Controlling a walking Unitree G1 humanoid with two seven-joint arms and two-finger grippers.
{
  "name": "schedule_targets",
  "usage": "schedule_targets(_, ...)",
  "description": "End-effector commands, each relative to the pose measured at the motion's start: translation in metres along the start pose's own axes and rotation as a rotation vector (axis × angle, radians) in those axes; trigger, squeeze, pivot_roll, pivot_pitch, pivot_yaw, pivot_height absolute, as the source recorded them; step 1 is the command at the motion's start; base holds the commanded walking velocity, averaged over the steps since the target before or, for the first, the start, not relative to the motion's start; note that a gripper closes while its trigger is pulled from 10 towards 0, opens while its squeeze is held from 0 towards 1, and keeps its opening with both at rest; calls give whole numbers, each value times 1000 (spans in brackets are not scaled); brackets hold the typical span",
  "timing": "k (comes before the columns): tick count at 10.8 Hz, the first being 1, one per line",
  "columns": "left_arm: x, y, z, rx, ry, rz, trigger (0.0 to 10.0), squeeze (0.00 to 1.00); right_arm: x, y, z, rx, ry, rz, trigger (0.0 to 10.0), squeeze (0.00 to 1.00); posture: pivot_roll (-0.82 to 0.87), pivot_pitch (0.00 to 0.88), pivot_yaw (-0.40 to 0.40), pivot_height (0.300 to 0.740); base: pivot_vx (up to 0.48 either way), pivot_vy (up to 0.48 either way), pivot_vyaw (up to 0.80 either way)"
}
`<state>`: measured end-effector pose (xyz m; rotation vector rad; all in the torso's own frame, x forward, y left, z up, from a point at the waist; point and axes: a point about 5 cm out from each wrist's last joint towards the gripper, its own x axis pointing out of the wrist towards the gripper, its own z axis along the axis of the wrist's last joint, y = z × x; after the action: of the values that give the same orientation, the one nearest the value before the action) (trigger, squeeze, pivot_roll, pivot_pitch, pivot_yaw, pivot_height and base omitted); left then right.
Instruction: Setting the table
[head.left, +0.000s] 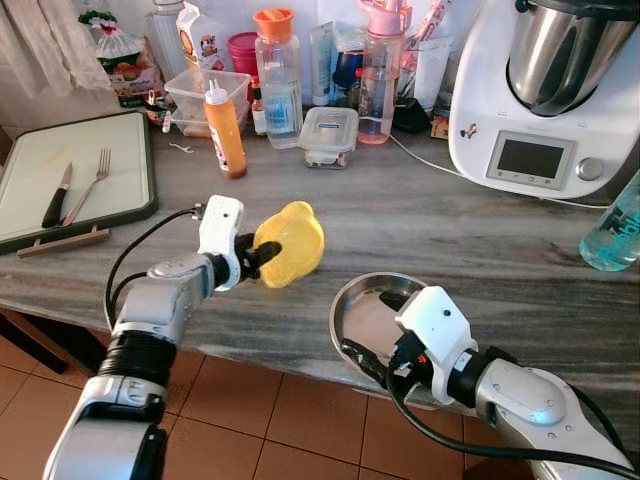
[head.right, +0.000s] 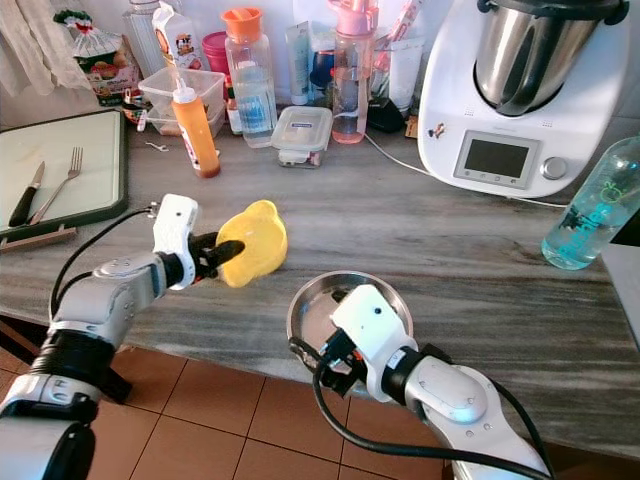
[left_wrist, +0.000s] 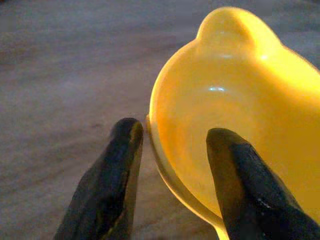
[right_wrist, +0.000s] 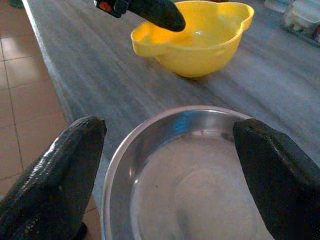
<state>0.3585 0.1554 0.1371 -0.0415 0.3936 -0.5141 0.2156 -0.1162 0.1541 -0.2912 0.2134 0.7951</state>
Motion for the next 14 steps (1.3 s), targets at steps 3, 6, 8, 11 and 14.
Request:
schedule_targets(3, -10, 2, 10, 83, -11, -51, 0, 0, 1, 0, 0, -17, 1, 7, 10000, 239, -12, 63, 51, 740, 0, 0, 0)
schedule_targets(6, -18, 7, 16, 135, -13, -77, 0, 0, 2, 0, 0, -19, 4, 9, 10000, 239, -10, 64, 47, 740, 0, 0, 0)
schedule_targets(8, -18, 2, 15, 151, -19, -101, 0, 0, 3, 0, 0, -21, 4, 9, 10000, 239, -9, 61, 45, 740, 0, 0, 0)
schedule_targets(11, -14, -4, 38, 167, -202, -53, 4549, 0, 4, -1, 0, -23, 3, 3, 10000, 247, -15, 56, 44, 740, 0, 0, 0)
schedule_targets(14, -21, 5, 54, 162, -344, 43, 10000, 973, 0, -7, -7, -22, 41, -33, 10000, 298, -11, 57, 41, 740, 0, 0, 0)
